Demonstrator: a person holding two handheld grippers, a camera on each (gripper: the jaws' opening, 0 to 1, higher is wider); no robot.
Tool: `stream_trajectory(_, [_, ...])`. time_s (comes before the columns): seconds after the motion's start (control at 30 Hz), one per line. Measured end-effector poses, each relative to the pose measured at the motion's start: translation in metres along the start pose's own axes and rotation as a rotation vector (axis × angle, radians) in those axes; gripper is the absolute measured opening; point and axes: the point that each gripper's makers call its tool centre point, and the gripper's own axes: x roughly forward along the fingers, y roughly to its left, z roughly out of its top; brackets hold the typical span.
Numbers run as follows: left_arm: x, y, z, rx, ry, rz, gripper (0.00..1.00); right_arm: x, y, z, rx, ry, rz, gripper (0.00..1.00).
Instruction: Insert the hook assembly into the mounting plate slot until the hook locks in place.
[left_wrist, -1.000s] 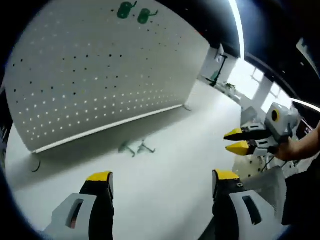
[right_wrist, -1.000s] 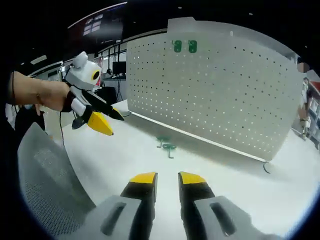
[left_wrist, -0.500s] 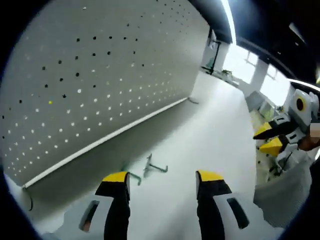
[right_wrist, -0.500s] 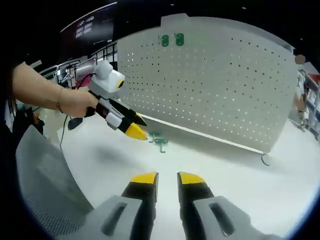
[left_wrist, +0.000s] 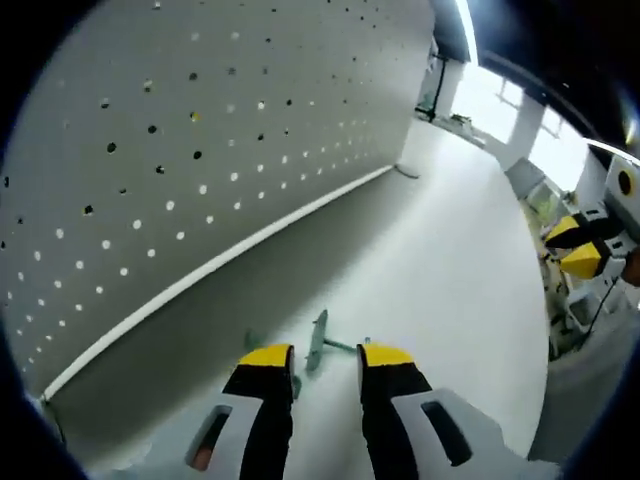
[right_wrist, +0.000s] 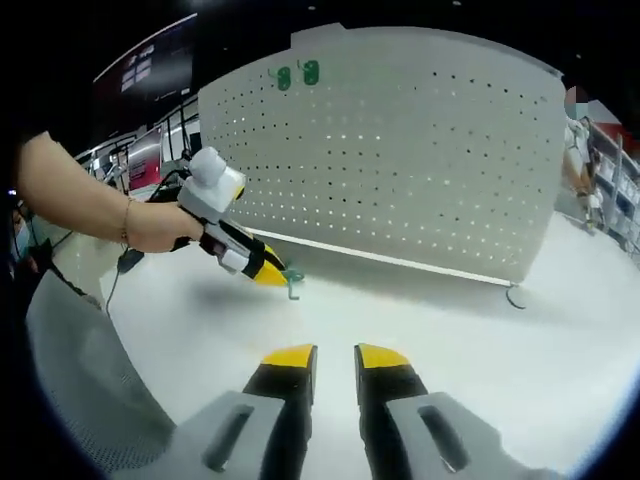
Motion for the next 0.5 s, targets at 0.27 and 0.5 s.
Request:
stream_trajectory(0.27, [0.009, 0.005, -0.003, 0.029, 0.042, -0.014, 0.09, -0.002, -0.016, -0.012, 0.040, 0.015, -0.044, 0.12])
stream_trajectory(0.5, [0.007, 0.004, -0.002, 0.028, 0.043, -0.031, 0.04, 0.002, -0.006, -0.014, 0.042, 0.018, -0.024, 0.12])
